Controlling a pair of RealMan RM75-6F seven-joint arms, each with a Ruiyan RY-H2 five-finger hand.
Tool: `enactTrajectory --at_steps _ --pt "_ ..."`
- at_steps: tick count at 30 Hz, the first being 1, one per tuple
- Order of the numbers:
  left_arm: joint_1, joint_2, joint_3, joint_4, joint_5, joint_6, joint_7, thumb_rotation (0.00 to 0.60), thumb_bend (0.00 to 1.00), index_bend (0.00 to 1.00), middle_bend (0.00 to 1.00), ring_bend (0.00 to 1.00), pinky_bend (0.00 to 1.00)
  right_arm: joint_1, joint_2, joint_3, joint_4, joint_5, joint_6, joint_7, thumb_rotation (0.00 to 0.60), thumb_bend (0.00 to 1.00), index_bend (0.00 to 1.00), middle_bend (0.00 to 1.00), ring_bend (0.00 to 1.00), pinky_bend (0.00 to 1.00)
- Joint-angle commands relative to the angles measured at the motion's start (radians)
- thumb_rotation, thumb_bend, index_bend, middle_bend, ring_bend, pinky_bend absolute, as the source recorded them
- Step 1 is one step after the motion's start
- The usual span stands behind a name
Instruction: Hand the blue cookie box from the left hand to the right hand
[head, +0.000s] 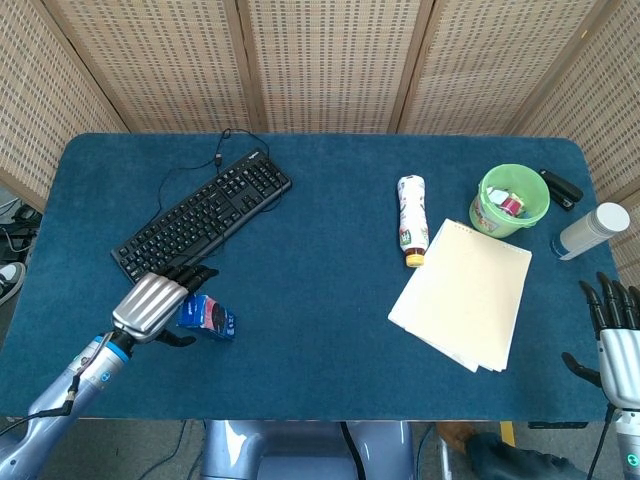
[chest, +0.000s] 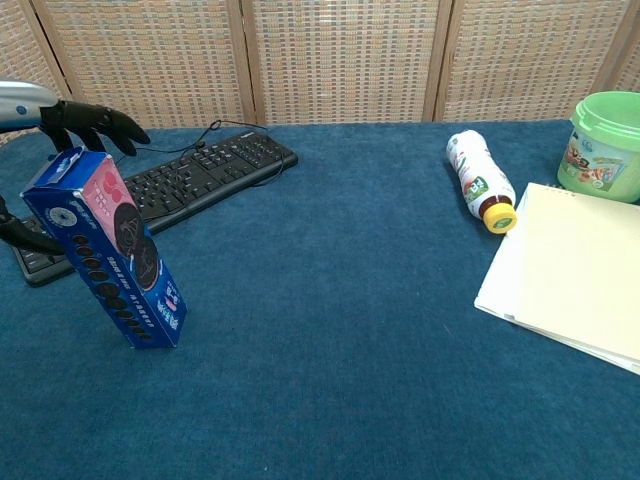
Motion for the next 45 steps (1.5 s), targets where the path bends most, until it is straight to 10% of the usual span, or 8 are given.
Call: enactTrajectory --at_steps 1,7,12,19,33,45 --pt "-0.016 -0.012 0.000 -0.003 -0.022 -0.004 0.021 0.600 0.00 0.28 0.30 0.32 0.39 0.000 0.000 0.001 0.001 0.002 -0.001 0.000 0.600 0.00 0.10 0.00 0.00 0.00" --pt "-0.032 -0.025 0.008 -0.004 -0.056 0.012 0.063 0.600 0.00 0.44 0.43 0.40 0.47 0.003 -0.003 0.000 0.003 0.003 -0.007 -0.002 0.600 0.00 0.10 0.00 0.00 0.00" --pt "-0.038 -0.040 0.012 0.014 -0.056 0.024 0.056 0.600 0.30 0.72 0.64 0.53 0.57 0.003 -0.004 -0.001 0.003 0.003 -0.008 -0.003 0.600 0.00 0.10 0.00 0.00 0.00" --pt "-0.032 -0.011 -0.007 0.018 -0.052 0.041 -0.023 0.600 0.49 0.79 0.69 0.57 0.59 0.005 -0.007 -0.003 0.002 0.003 -0.013 -0.009 0.600 0.00 0.10 0.00 0.00 0.00" --pt "-0.002 -0.210 -0.173 0.317 0.124 0.005 -1.181 0.600 0.48 0.81 0.70 0.57 0.59 0.091 0.029 0.030 -0.025 0.067 -0.165 0.029 0.600 0.00 0.10 0.00 0.00 0.00" --pt "-0.106 -0.577 -0.281 0.486 -0.055 -0.007 -1.358 0.600 0.47 0.80 0.70 0.57 0.59 0.239 0.120 0.118 -0.138 0.152 -0.360 0.143 0.600 0.00 0.09 0.00 0.00 0.00"
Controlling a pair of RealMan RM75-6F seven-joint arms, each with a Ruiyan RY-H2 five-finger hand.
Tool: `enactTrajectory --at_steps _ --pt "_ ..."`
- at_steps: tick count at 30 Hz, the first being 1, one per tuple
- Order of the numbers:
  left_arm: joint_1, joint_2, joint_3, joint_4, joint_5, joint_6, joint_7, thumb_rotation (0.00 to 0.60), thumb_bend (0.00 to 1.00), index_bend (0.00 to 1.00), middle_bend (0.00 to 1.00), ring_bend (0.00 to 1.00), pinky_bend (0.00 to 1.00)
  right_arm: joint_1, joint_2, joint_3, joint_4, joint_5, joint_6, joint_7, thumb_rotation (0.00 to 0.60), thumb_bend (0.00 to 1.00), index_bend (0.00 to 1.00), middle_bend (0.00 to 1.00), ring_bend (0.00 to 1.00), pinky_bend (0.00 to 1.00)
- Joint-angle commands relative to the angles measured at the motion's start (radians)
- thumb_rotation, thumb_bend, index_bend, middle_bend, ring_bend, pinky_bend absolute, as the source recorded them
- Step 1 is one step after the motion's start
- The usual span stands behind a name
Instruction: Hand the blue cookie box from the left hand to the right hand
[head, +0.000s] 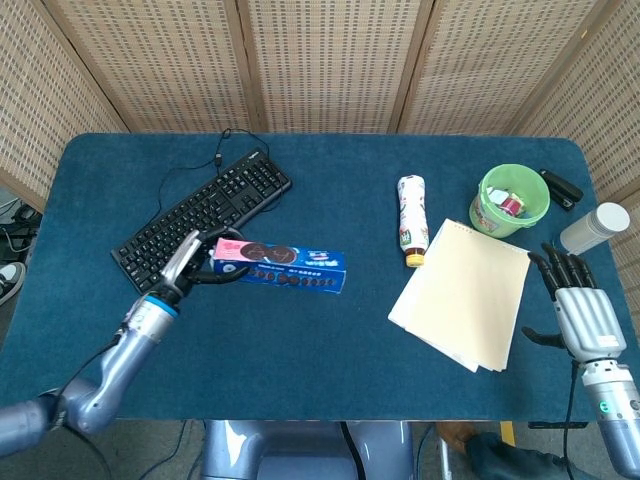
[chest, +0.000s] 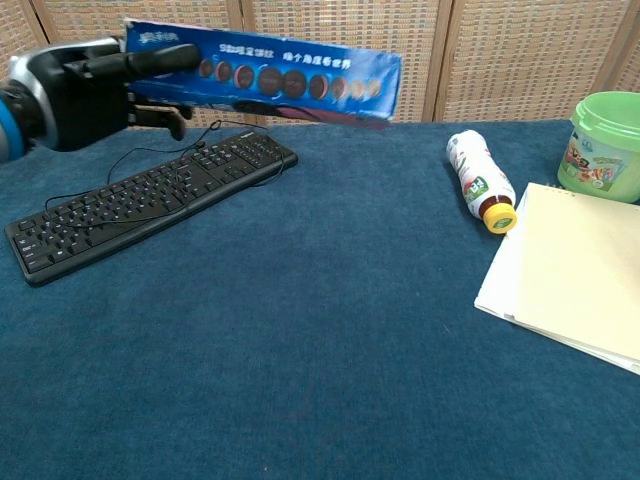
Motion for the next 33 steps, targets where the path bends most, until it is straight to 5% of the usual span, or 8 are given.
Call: enactTrajectory --at_steps 1,11,33 --pt "-0.062 -0.165 -0.066 0.096 -0.091 -0.004 0.010 0.600 0.47 0.80 0.70 0.57 0.59 0.051 0.020 0.042 -0.033 0.040 -0.040 0.014 0.600 0.00 0.09 0.00 0.00 0.00" --pt "-0.159 -0.371 -0.176 0.165 -0.241 0.002 0.104 0.600 0.47 0.80 0.70 0.57 0.59 0.155 0.008 0.100 -0.123 0.158 -0.089 -0.111 0.600 0.00 0.01 0.00 0.00 0.00" --pt "-0.187 -0.412 -0.220 0.099 -0.354 -0.009 0.303 0.600 0.49 0.80 0.70 0.57 0.59 0.279 -0.155 0.075 -0.190 0.053 -0.029 -0.406 0.600 0.00 0.00 0.00 0.00 0.00"
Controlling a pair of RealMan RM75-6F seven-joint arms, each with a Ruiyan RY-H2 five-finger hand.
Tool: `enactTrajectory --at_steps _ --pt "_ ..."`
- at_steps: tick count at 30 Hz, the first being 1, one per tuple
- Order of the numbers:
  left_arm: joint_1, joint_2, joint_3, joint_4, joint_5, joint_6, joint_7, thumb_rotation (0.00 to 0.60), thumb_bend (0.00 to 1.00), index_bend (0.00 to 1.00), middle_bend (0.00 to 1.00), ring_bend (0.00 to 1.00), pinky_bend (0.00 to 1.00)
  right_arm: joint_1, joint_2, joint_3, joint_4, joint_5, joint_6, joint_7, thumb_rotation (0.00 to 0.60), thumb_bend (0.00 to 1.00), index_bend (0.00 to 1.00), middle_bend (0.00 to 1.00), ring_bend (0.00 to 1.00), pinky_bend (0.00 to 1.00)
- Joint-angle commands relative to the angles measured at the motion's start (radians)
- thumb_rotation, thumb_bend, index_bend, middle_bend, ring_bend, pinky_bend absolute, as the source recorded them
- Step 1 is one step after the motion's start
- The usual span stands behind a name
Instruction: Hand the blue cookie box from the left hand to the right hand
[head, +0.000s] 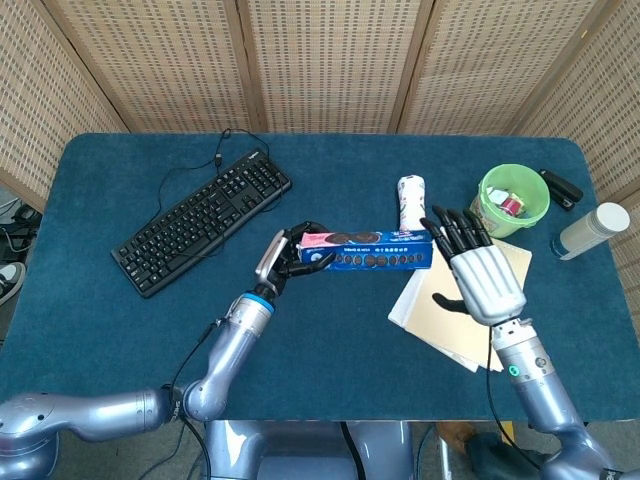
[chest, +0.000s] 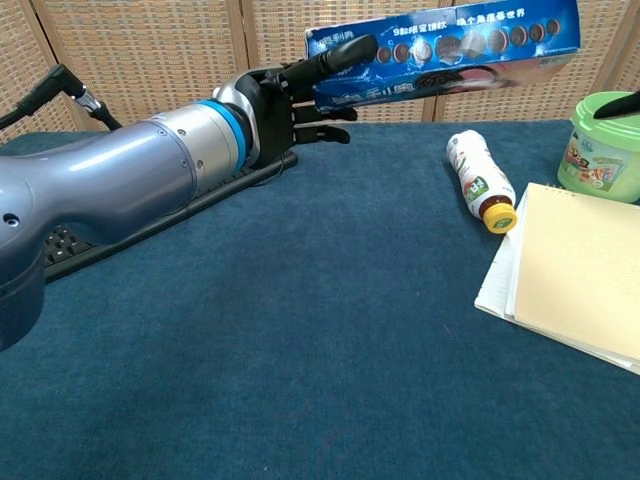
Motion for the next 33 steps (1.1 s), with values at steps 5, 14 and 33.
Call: enactTrajectory --at_steps 5,14,33 --pt "0.012 -0.010 0.003 -0.004 -0.021 -0.014 0.016 0.600 0.50 0.80 0.70 0.57 0.59 0.056 -0.052 0.005 -0.021 0.034 -0.018 -0.091 0.600 0.00 0.00 0.00 0.00 0.00" --pt "0.019 -0.029 0.001 0.010 -0.025 -0.033 0.022 0.600 0.50 0.80 0.70 0.57 0.59 0.112 -0.120 -0.012 -0.012 0.048 -0.028 -0.212 0.600 0.00 0.00 0.00 0.00 0.00" --pt "0.042 -0.045 -0.008 -0.005 -0.031 -0.047 0.027 0.600 0.50 0.80 0.70 0.57 0.59 0.269 -0.272 0.030 0.108 0.307 -0.047 -0.464 0.600 0.00 0.09 0.01 0.00 0.00"
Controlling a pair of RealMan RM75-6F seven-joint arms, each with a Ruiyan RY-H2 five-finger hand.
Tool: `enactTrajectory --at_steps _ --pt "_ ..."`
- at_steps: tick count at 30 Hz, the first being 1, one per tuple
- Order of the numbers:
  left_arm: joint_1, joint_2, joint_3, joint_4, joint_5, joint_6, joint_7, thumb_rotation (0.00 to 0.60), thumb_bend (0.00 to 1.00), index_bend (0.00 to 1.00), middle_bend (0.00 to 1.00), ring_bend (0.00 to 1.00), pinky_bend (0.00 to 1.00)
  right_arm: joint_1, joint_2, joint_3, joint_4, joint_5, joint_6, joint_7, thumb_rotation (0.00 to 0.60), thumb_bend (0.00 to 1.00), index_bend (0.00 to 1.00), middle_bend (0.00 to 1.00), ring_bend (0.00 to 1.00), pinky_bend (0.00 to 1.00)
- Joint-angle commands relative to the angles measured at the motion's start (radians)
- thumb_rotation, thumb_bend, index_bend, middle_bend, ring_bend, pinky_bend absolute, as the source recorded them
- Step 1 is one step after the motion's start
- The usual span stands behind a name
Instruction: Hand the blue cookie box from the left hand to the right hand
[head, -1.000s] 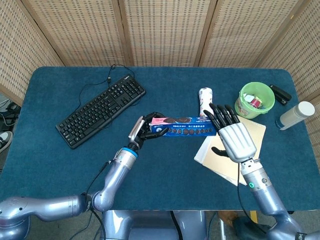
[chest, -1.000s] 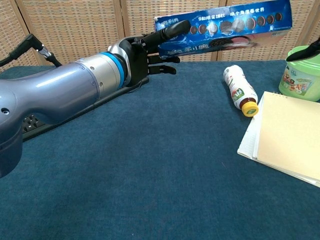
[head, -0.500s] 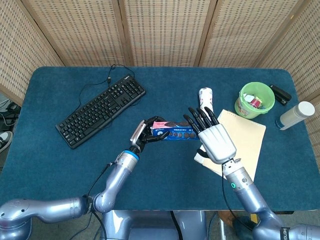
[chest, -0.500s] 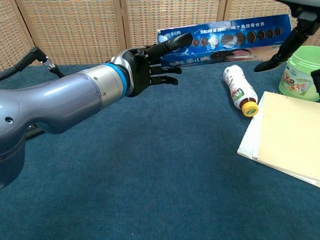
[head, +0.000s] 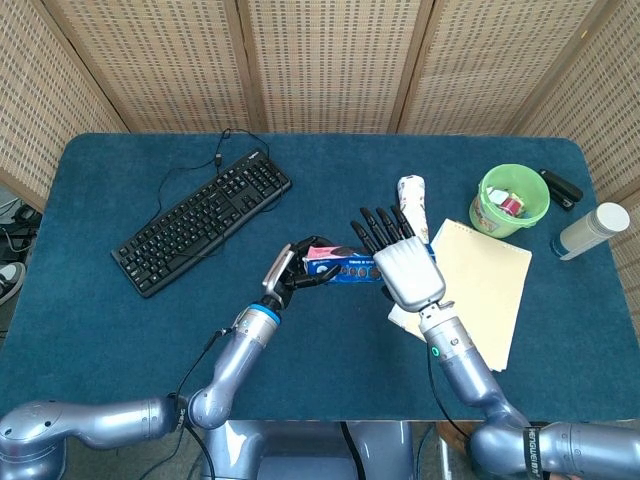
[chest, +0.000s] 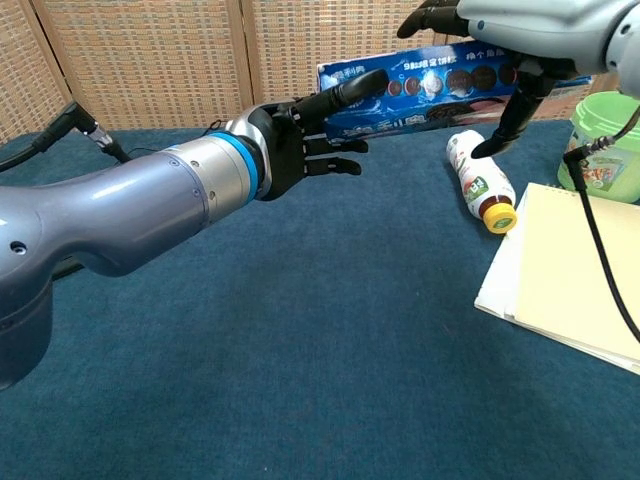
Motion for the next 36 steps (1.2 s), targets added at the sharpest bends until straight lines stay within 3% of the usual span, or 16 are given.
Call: enactTrajectory --at_steps 1,5,9,12,15,17,18,20,21,23,25,28,32,36 --pt "0.006 0.006 0.001 -0.008 -0.005 -0.010 0.001 0.600 0.50 0.80 0.70 0.57 0.59 0.031 -0.030 0.006 0.047 0.035 -0.001 -0.013 0.600 0.02 0.12 0.02 0.00 0.00" --pt "0.014 0.021 0.000 -0.025 -0.009 -0.024 0.004 0.600 0.50 0.80 0.70 0.57 0.59 0.043 -0.049 0.002 0.100 0.030 0.003 0.002 0.600 0.11 0.21 0.11 0.00 0.00" --pt "0.021 0.029 -0.004 -0.032 -0.014 -0.029 0.007 0.600 0.50 0.80 0.70 0.57 0.59 0.049 -0.046 0.004 0.115 0.046 0.006 0.024 0.600 0.15 0.24 0.13 0.00 0.00" --pt "0.024 0.030 -0.004 -0.034 -0.014 -0.031 0.007 0.600 0.50 0.80 0.70 0.57 0.59 0.051 -0.044 0.002 0.122 0.044 0.009 0.038 0.600 0.23 0.34 0.22 0.06 0.00" --pt "0.026 0.028 -0.004 -0.034 -0.013 -0.034 0.008 0.600 0.50 0.80 0.70 0.57 0.59 0.052 -0.044 -0.003 0.130 0.030 0.010 0.059 0.600 0.39 0.51 0.39 0.28 0.02" --pt "0.027 0.028 -0.003 -0.033 -0.012 -0.036 0.008 0.600 0.50 0.78 0.70 0.57 0.59 0.051 -0.046 -0.008 0.138 0.012 0.015 0.081 0.600 0.52 0.61 0.50 0.45 0.18" --pt "0.028 0.028 -0.004 -0.033 -0.009 -0.037 0.007 0.600 0.50 0.76 0.69 0.56 0.59 0.049 -0.047 -0.010 0.140 0.008 0.015 0.092 0.600 0.55 0.63 0.52 0.49 0.25" --pt "0.034 0.027 -0.007 -0.037 0.006 -0.038 -0.007 0.600 0.46 0.59 0.56 0.47 0.54 0.048 -0.037 -0.015 0.140 0.004 0.004 0.115 0.600 0.61 0.67 0.56 0.56 0.41" --pt "0.037 0.029 -0.006 -0.038 0.016 -0.043 -0.015 0.600 0.44 0.50 0.47 0.41 0.51 0.048 -0.032 -0.017 0.140 0.003 0.000 0.121 0.600 0.62 0.67 0.57 0.57 0.44" --pt "0.040 0.036 -0.004 -0.038 0.029 -0.058 -0.025 0.599 0.32 0.24 0.20 0.19 0.36 0.047 -0.026 -0.018 0.140 0.001 -0.003 0.131 0.600 0.65 0.67 0.59 0.60 0.50" --pt "0.044 0.043 -0.003 -0.037 0.039 -0.070 -0.034 0.579 0.24 0.09 0.04 0.05 0.20 0.047 -0.022 -0.019 0.139 0.001 -0.006 0.140 0.600 0.67 0.67 0.60 0.60 0.52" --pt "0.047 0.061 0.008 -0.039 0.056 -0.100 -0.040 0.519 0.14 0.00 0.00 0.00 0.01 0.046 -0.015 -0.022 0.142 -0.004 -0.005 0.148 0.600 0.68 0.67 0.60 0.60 0.53" --pt "0.063 0.104 0.016 -0.062 0.066 -0.134 -0.052 0.443 0.10 0.00 0.00 0.00 0.00 0.044 -0.006 -0.027 0.144 -0.002 -0.001 0.152 0.600 0.68 0.67 0.60 0.60 0.54" --pt "0.083 0.142 0.013 -0.089 0.077 -0.133 -0.056 0.419 0.09 0.00 0.00 0.00 0.00 0.041 0.002 -0.032 0.144 0.002 0.004 0.153 0.600 0.68 0.67 0.60 0.61 0.54"
